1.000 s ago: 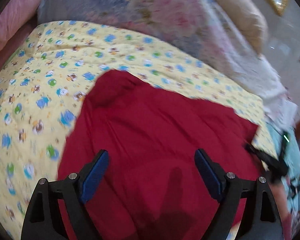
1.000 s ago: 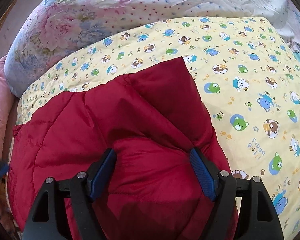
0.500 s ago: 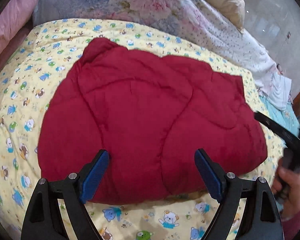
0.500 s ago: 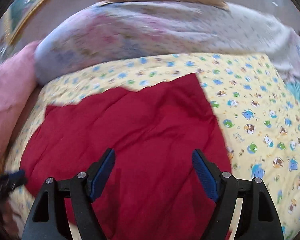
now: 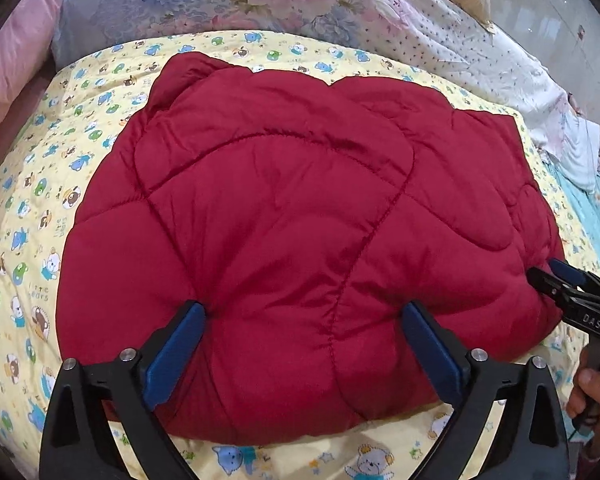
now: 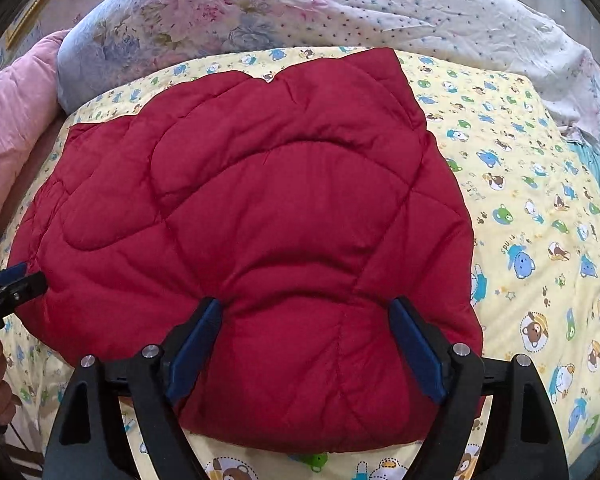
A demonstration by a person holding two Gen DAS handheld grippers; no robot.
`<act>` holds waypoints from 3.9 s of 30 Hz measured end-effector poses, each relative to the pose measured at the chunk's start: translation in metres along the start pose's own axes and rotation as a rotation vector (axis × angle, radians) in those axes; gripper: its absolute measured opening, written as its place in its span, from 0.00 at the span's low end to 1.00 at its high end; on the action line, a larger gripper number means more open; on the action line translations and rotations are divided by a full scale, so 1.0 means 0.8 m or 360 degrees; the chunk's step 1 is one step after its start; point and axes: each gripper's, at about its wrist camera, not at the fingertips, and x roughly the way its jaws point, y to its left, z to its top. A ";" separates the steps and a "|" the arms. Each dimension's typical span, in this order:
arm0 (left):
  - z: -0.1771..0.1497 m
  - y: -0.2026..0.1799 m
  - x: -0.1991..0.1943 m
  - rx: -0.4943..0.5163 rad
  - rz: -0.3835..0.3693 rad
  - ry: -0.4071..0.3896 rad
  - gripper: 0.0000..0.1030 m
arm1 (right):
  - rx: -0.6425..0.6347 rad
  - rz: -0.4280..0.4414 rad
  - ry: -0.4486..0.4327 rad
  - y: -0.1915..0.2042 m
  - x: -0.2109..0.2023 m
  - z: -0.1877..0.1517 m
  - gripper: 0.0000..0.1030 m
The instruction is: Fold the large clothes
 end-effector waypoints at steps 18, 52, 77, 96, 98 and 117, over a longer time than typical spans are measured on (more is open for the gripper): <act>0.003 -0.009 -0.013 -0.0012 0.0121 0.0020 0.97 | 0.0049 -0.0003 0.0022 -0.002 -0.004 -0.007 0.83; 0.059 0.014 0.052 -0.0045 0.0128 0.0067 1.00 | -0.0002 0.0048 0.0038 0.009 0.051 0.065 0.90; 0.066 0.015 0.044 -0.0051 0.0211 0.0017 0.96 | 0.0006 0.0017 0.0034 0.001 0.041 0.056 0.93; 0.037 0.031 -0.001 -0.0070 0.0149 -0.0018 0.94 | 0.0013 0.0037 0.0003 -0.001 0.022 0.035 0.92; 0.029 0.038 0.007 -0.0072 0.0128 0.0008 0.96 | 0.0022 0.0047 -0.0002 -0.002 0.024 0.033 0.92; 0.001 0.018 -0.026 -0.0019 0.0261 -0.0023 0.98 | 0.0030 0.0107 -0.0053 -0.001 -0.056 -0.004 0.94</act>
